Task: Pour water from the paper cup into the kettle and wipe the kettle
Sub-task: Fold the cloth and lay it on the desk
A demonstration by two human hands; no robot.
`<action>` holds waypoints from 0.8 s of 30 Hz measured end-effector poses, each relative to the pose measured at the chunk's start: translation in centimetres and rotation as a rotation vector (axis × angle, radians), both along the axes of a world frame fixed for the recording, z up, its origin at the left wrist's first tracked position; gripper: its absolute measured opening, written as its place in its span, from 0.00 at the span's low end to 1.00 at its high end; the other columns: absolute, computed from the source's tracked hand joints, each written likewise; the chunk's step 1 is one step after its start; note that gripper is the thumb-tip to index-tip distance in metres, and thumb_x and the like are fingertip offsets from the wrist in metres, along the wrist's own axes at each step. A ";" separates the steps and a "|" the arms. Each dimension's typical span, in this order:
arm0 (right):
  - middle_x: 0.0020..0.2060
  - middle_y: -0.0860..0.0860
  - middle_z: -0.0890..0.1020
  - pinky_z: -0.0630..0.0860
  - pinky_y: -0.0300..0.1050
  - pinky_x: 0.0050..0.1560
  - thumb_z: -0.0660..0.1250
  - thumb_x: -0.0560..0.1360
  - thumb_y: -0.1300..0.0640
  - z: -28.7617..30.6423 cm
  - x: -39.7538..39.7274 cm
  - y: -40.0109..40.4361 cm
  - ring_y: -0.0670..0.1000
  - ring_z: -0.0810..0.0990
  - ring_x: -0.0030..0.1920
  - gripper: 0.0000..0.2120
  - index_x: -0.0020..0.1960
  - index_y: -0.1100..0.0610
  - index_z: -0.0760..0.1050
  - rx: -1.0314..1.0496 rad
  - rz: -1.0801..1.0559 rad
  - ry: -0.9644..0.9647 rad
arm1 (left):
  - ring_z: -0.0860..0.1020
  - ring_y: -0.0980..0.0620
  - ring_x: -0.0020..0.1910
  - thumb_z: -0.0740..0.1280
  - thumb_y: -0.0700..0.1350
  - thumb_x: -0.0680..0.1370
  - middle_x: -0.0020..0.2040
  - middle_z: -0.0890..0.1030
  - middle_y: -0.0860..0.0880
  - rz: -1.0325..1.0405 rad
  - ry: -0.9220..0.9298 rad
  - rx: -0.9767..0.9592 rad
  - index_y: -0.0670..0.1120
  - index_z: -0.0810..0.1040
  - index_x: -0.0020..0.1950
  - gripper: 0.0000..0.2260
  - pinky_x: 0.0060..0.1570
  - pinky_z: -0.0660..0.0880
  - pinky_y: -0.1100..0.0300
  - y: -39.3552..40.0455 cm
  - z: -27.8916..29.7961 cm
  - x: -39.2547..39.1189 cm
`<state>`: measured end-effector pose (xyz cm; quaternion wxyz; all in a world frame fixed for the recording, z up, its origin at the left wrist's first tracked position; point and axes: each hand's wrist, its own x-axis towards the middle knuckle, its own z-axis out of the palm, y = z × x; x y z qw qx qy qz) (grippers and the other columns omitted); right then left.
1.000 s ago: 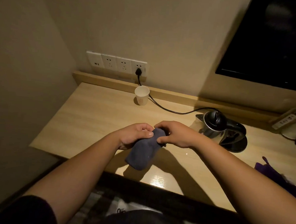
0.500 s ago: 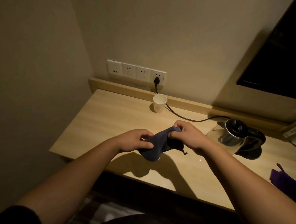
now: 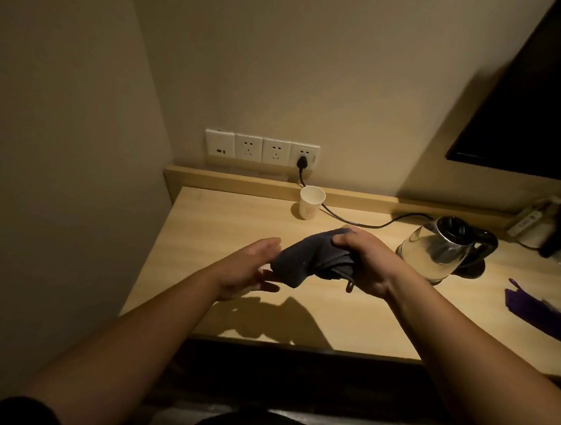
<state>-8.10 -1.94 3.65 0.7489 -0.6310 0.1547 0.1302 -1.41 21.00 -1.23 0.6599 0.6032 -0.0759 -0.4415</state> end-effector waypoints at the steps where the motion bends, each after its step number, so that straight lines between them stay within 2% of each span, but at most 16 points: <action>1: 0.48 0.59 0.77 0.77 0.47 0.43 0.70 0.69 0.56 0.3 -0.2 0.2 0.55 0.78 0.47 0.15 0.52 0.59 0.72 -0.062 0.044 -0.045 | 0.78 0.44 0.58 0.59 0.57 0.81 0.64 0.73 0.45 0.061 0.169 -0.070 0.48 0.64 0.72 0.23 0.56 0.77 0.48 0.0 0.0 0.2; 2: 0.47 0.58 0.77 0.76 0.44 0.41 0.70 0.69 0.56 0.5 -0.4 0.3 0.54 0.78 0.46 0.13 0.50 0.58 0.71 -0.140 0.094 -0.095 | 0.77 0.41 0.60 0.58 0.58 0.81 0.63 0.75 0.42 0.108 0.286 -0.116 0.46 0.67 0.70 0.23 0.58 0.76 0.46 0.1 0.0 0.4; 4: 0.47 0.59 0.77 0.76 0.44 0.41 0.70 0.69 0.58 0.7 -0.7 0.5 0.54 0.78 0.46 0.11 0.48 0.56 0.70 -0.297 0.194 -0.197 | 0.78 0.41 0.60 0.61 0.52 0.82 0.61 0.78 0.39 0.158 0.310 -0.118 0.40 0.71 0.66 0.19 0.60 0.75 0.47 0.0 0.2 0.9; 6: 0.51 0.58 0.78 0.78 0.49 0.49 0.69 0.68 0.61 0.7 -0.8 0.5 0.56 0.79 0.52 0.10 0.46 0.55 0.70 -0.430 0.263 -0.253 | 0.78 0.43 0.59 0.63 0.42 0.81 0.59 0.78 0.38 0.231 0.191 -0.075 0.38 0.74 0.64 0.14 0.61 0.74 0.49 -0.1 0.4 1.6; 8: 0.53 0.53 0.78 0.79 0.52 0.55 0.68 0.68 0.60 0.7 -0.7 0.3 0.54 0.78 0.56 0.08 0.45 0.55 0.71 -0.597 0.308 -0.270 | 0.76 0.44 0.60 0.65 0.37 0.79 0.59 0.78 0.41 0.265 0.091 -0.038 0.42 0.76 0.63 0.13 0.63 0.73 0.50 0.4 0.8 2.5; 11: 0.53 0.50 0.75 0.78 0.53 0.57 0.68 0.72 0.65 0.4 -0.5 -0.2 0.55 0.76 0.57 0.11 0.44 0.50 0.70 -0.824 0.324 -0.334 | 0.75 0.47 0.60 0.66 0.36 0.78 0.59 0.78 0.45 0.089 -0.047 0.033 0.44 0.76 0.64 0.15 0.59 0.75 0.55 1.3 2.3 3.6; 15: 0.52 0.51 0.73 0.79 0.52 0.55 0.68 0.72 0.70 -0.6 -0.2 -0.2 0.55 0.76 0.57 0.16 0.44 0.49 0.68 -0.894 0.237 -0.409 | 0.76 0.51 0.58 0.68 0.36 0.77 0.59 0.78 0.47 -0.171 -0.266 0.243 0.45 0.74 0.66 0.18 0.56 0.73 0.59 1.2 3.5 3.8; 18: 0.52 0.51 0.72 0.78 0.47 0.54 0.69 0.73 0.68 -1.5 -0.2 -0.5 0.55 0.75 0.56 0.16 0.44 0.48 0.68 -0.957 0.222 -0.407 | 0.75 0.53 0.59 0.68 0.38 0.77 0.58 0.78 0.50 -0.183 -0.488 0.340 0.49 0.75 0.64 0.16 0.56 0.72 0.60 0.3 3.3 3.7; 20: 0.53 0.49 0.73 0.77 0.45 0.55 0.70 0.73 0.64 -2.2 -0.2 -1.7 0.54 0.75 0.56 0.14 0.45 0.48 0.69 -0.975 0.333 -0.282 | 0.74 0.58 0.56 0.67 0.39 0.78 0.56 0.77 0.54 -0.163 -0.696 0.377 0.51 0.75 0.63 0.15 0.51 0.71 0.67 -0.2 3.7 3.6; 22: 0.55 0.47 0.75 0.75 0.50 0.61 0.73 0.73 0.58 -2.4 -0.4 -3.2 0.52 0.74 0.59 0.11 0.48 0.49 0.72 -0.931 0.507 -0.107 | 0.74 0.61 0.54 0.66 0.39 0.79 0.54 0.77 0.57 -0.179 -0.846 0.386 0.53 0.75 0.62 0.15 0.49 0.69 0.72 -1.1 4.2 3.5; 24: 0.61 0.46 0.76 0.71 0.53 0.67 0.75 0.72 0.53 -2.0 -0.2 -4.1 0.49 0.73 0.64 0.14 0.53 0.48 0.72 -0.866 0.539 -0.057 | 0.73 0.62 0.54 0.65 0.39 0.79 0.55 0.78 0.57 -0.244 -0.945 0.420 0.54 0.75 0.62 0.15 0.50 0.68 0.73 -2.4 4.7 3.2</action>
